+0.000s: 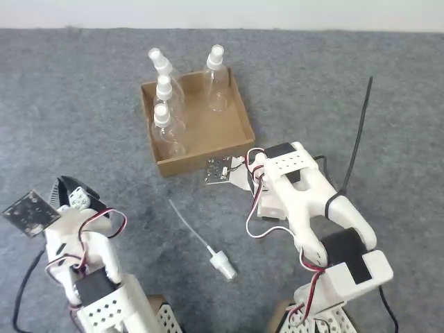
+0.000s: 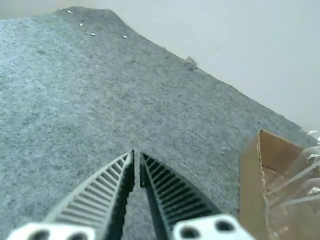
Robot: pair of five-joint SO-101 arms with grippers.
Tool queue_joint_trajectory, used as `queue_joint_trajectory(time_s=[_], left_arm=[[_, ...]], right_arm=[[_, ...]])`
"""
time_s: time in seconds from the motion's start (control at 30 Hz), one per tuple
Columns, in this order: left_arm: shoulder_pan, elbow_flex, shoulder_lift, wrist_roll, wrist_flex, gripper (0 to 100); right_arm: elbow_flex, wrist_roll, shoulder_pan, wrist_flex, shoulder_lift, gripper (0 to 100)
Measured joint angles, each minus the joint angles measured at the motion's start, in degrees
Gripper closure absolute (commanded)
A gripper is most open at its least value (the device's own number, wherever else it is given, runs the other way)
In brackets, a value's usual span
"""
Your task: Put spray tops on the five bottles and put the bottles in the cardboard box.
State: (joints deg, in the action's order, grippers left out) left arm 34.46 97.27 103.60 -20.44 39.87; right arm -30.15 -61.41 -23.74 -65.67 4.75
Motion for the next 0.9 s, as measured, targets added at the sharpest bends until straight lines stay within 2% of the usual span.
queue_joint_trajectory(time_s=[0.13, 0.47, 0.8, 0.9], left_arm=[[0.00, 0.00, 0.00, 0.00, 0.00, 98], [0.00, 0.00, 0.00, 0.00, 0.00, 98], [0.00, 0.00, 0.00, 0.00, 0.00, 98], [0.00, 0.00, 0.00, 0.00, 0.00, 98]], right_arm=[[0.26, 1.32, 0.70, 0.00, 0.00, 88.6], [5.80, 13.98, 6.42, 0.09, 0.09, 89.0], [9.58, 26.99, 6.59, 0.09, 0.09, 88.5], [10.81, 28.57, 6.59, 0.00, 0.09, 84.1]])
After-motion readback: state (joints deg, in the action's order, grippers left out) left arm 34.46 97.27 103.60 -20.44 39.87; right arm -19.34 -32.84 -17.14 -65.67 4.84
